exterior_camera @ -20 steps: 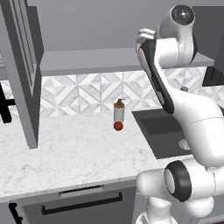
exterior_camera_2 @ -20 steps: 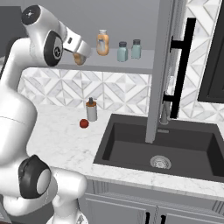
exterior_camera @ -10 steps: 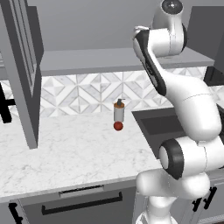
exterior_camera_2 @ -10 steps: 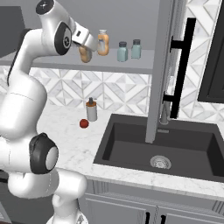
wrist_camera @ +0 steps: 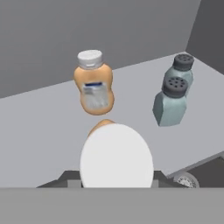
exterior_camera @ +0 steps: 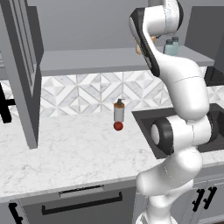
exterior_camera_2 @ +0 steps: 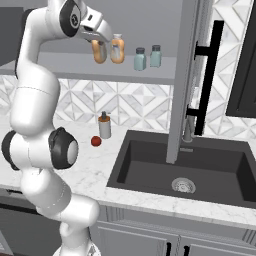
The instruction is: Put the shaker and condiment bottle from the counter next to their counterparts in the cabinet.
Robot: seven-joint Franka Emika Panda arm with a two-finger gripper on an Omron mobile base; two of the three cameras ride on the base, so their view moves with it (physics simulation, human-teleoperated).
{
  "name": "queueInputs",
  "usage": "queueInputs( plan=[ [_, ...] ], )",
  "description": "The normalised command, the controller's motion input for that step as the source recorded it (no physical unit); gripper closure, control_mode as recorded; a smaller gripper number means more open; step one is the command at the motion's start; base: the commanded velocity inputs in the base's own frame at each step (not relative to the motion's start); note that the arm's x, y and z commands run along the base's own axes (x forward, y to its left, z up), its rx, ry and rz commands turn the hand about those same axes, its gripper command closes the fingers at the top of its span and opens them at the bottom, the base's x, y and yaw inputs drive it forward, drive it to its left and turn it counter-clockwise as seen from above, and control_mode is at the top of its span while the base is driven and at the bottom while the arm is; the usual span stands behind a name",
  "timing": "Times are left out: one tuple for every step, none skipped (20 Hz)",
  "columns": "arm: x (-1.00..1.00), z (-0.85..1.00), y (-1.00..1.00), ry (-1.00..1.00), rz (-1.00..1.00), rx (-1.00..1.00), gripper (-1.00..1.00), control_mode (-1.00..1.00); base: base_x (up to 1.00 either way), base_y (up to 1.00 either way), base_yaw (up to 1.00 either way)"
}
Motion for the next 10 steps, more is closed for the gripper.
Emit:
queueInputs(
  plan=[
    [0.0, -0.15, 0.0, -0.06, 0.0, -0.11, 1.0, -1.0, 0.0, 0.0, 0.0],
    [0.0, -0.16, 0.0, -0.08, 0.0, -0.09, 1.0, -1.0, 0.0, 0.0, 0.0],
    [0.0, 0.0, 0.0, -0.03, 0.0, 0.0, 1.0, -1.0, 0.0, 0.0, 0.0],
    [0.0, 0.0, 0.0, 0.0, 0.0, 0.0, 1.0, -1.0, 0.0, 0.0, 0.0],
    [0.0, -0.04, 0.0, -0.01, 0.0, 0.0, 1.0, -1.0, 0.0, 0.0, 0.0],
    [0.0, -0.21, 0.0, -0.05, 0.0, 0.0, 1.0, -1.0, 0.0, 0.0, 0.0],
    [0.0, -0.33, 0.0, -0.05, 0.0, 0.0, 1.0, -1.0, 0.0, 0.0, 0.0],
    [0.01, -0.31, 0.0, -0.03, 0.0, 0.0, 1.0, -1.0, 0.0, 0.0, 0.0],
    [0.04, -0.24, 0.0, 0.0, 0.0, 0.0, 1.0, -1.0, 0.0, 0.0, 0.0],
    [0.06, -0.2, 0.0, 0.0, 0.0, 0.0, 1.0, -1.0, 0.0, 0.0, 0.0]
  ],
)
